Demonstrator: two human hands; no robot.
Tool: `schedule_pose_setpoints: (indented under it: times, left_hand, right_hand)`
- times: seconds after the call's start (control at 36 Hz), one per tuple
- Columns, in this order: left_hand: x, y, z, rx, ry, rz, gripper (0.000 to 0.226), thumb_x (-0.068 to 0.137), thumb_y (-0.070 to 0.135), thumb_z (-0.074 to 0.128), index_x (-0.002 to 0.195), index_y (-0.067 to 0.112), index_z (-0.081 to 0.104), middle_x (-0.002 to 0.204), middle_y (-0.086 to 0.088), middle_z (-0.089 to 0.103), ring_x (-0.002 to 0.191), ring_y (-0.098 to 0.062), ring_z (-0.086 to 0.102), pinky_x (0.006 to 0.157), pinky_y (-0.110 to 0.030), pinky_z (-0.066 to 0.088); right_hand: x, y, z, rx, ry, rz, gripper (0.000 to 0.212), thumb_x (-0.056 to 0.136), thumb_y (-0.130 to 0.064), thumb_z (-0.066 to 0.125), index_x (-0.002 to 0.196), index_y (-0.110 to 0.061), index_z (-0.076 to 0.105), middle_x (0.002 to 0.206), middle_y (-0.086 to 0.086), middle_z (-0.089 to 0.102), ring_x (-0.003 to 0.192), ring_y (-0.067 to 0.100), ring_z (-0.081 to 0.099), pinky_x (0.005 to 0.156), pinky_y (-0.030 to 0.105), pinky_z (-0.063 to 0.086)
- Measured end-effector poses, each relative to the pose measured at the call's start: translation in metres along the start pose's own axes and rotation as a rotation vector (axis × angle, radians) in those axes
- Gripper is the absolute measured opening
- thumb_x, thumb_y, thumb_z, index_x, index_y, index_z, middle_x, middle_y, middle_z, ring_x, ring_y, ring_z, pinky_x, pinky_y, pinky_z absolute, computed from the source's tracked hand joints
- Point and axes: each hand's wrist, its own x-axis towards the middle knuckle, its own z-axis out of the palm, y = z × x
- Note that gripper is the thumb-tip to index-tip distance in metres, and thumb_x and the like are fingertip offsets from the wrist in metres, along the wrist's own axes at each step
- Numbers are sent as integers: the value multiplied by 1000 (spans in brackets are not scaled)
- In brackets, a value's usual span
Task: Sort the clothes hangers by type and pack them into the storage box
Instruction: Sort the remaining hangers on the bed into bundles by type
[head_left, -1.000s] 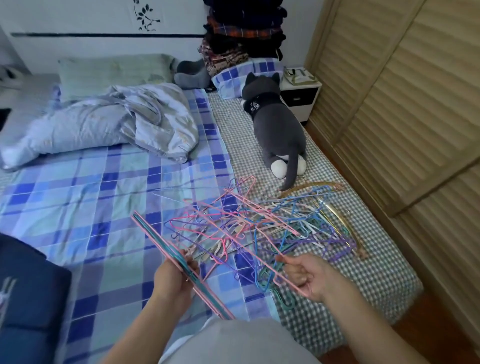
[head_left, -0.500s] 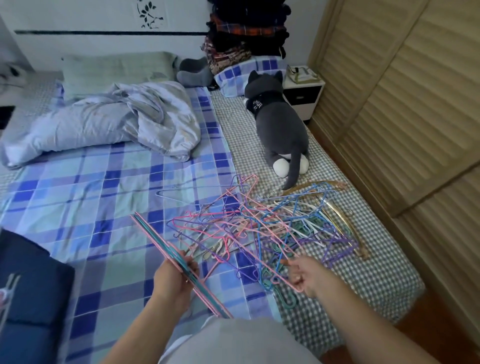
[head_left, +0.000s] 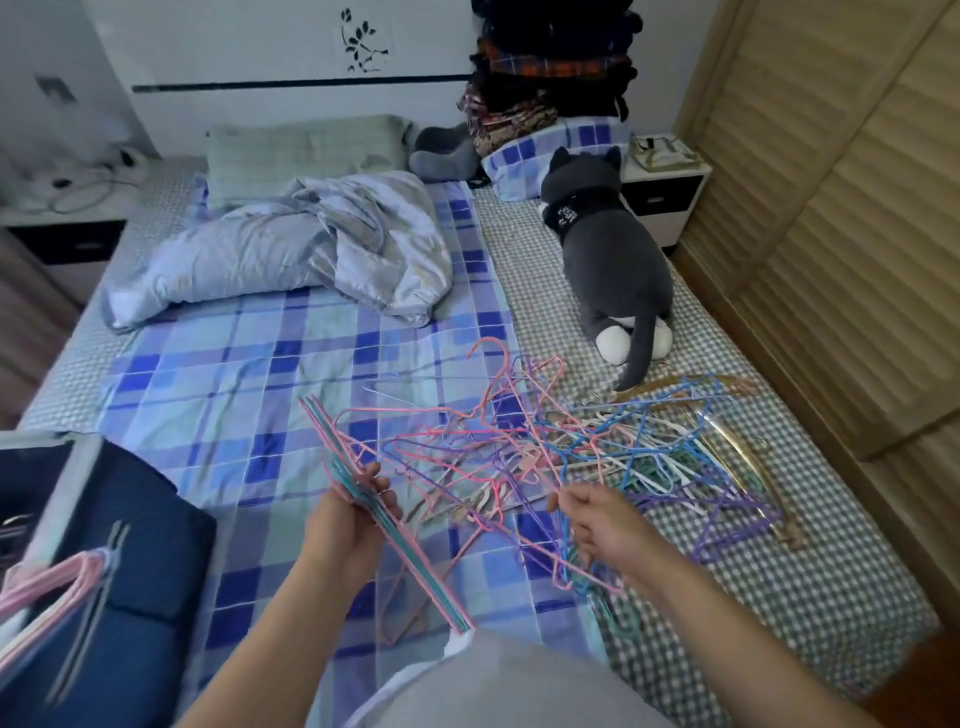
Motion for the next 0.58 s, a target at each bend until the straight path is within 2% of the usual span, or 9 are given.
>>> schedule_pose_setpoints:
  times: [0.08,0.14,0.19,0.28,0.33,0.39,0.44,0.53,0.58]
  left_hand:
    - [2,20,6,-58,-17,-3,25,101,9,35,88,13,56,66,-3,61,57,-18,63,60,-28,52]
    - [2,31,16,-109,-42,11,27,103,8,33,88,11,55,73,-8,68,66,-24,72,60,-30,57]
    - [-1,42,26,-139,-74,39,26,104,7,34,88,9,53,87,-16,75,80,-33,76,73,-42,60]
    - [-8,54,38,-136,-122,42,25,104,4,32,87,7,50,109,-29,71,97,-45,72,82,-53,60]
    - [-10,53,43,-117,-133,12,24,105,3,30,91,6,50,115,-33,67,102,-46,69,86,-57,57]
    - [-10,47,47,-93,-144,-32,26,105,3,29,95,1,53,118,-32,66,104,-45,69,87,-58,55]
    - [-10,36,52,-67,-118,-77,33,106,6,29,92,-5,57,112,-30,66,105,-44,65,87,-57,55]
    - [-10,19,58,-79,-54,-111,34,106,11,32,92,-5,58,101,-28,67,95,-40,65,67,-50,63]
    - [-10,7,57,-94,-42,-127,38,107,19,35,88,1,63,96,-21,71,85,-34,70,69,-44,63]
  right_hand:
    - [9,-10,17,-125,99,-213,25,104,-11,47,86,-12,64,46,-9,34,44,11,29,47,27,29]
    - [9,-15,24,-184,157,-316,26,104,-10,47,88,-19,65,47,-8,45,44,10,38,51,28,35]
    - [7,-22,31,-222,180,-411,27,104,-9,47,90,-25,65,50,-5,51,48,12,45,55,29,40]
    - [9,-27,38,-298,157,-451,30,104,-12,48,97,-37,63,65,-12,64,60,11,56,65,24,46]
    - [11,-26,43,-355,120,-445,32,103,-14,50,103,-43,62,79,-13,70,70,15,65,76,34,53]
    - [11,-18,47,-451,60,-433,31,102,-14,52,105,-43,64,81,-10,72,77,13,69,83,40,54]
    - [8,-8,52,-542,-22,-377,28,102,-18,52,106,-41,68,80,-8,73,75,8,69,81,35,55]
    - [-1,4,51,-435,-121,-273,32,103,-17,51,98,-44,67,74,-4,69,61,10,62,64,30,54]
    - [-6,10,46,-453,-169,-279,30,104,-18,48,104,-41,66,77,-2,68,59,12,62,62,28,51]
